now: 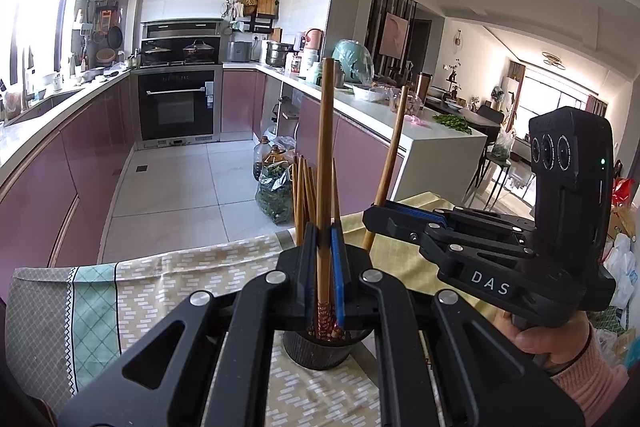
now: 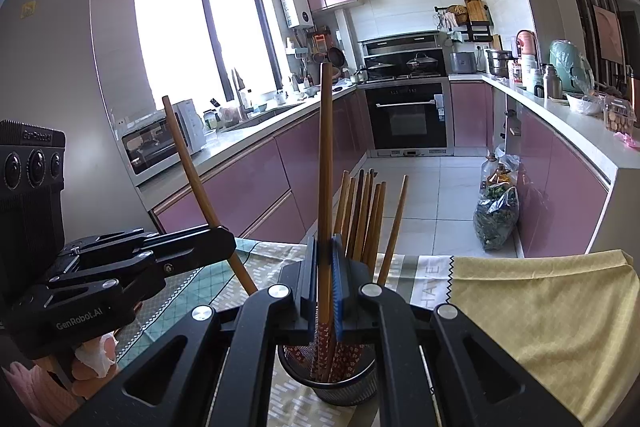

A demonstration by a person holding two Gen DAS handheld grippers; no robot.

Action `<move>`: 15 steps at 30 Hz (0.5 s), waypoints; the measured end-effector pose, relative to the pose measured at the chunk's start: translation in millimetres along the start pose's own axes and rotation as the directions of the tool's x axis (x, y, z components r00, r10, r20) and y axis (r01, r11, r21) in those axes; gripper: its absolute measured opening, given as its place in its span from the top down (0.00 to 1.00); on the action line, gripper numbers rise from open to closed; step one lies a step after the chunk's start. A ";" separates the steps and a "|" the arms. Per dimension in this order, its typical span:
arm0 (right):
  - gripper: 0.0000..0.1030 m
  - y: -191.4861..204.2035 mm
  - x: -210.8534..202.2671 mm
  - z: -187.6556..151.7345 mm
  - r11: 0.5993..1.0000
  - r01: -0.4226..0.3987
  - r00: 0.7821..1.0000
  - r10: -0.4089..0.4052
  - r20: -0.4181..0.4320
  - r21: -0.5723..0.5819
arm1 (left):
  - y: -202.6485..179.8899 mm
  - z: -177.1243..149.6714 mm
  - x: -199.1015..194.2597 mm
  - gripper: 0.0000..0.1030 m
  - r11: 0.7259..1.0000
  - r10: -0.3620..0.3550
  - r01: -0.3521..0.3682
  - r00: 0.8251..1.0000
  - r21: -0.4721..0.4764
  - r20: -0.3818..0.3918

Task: Organize utensils
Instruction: 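Lower both chopsticks into the mesh cup among the others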

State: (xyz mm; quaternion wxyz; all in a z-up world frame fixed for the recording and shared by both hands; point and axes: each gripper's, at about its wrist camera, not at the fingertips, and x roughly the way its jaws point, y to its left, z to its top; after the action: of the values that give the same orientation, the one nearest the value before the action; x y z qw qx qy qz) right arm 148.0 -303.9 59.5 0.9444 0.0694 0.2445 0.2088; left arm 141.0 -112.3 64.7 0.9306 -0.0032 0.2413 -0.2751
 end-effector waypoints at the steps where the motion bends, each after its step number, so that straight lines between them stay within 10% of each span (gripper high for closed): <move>1: 0.94 -0.1 0.3 -0.4 1.000 -0.001 1.000 0.001 -0.001 0.001 | -0.1 -0.8 0.9 0.93 1.000 0.001 -0.001 1.000 0.001 -0.002; 15: 0.94 -3.0 4.4 -6.0 1.000 -0.004 1.000 0.004 -0.018 0.013 | 5.5 -5.5 12.1 0.93 1.000 0.008 -0.008 0.999 0.002 -0.032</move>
State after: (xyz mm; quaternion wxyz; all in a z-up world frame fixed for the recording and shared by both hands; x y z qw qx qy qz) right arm 149.7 -304.6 51.7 0.9412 0.0740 0.2542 0.2097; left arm 150.2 -113.1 53.7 0.9277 0.0032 0.2560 -0.2717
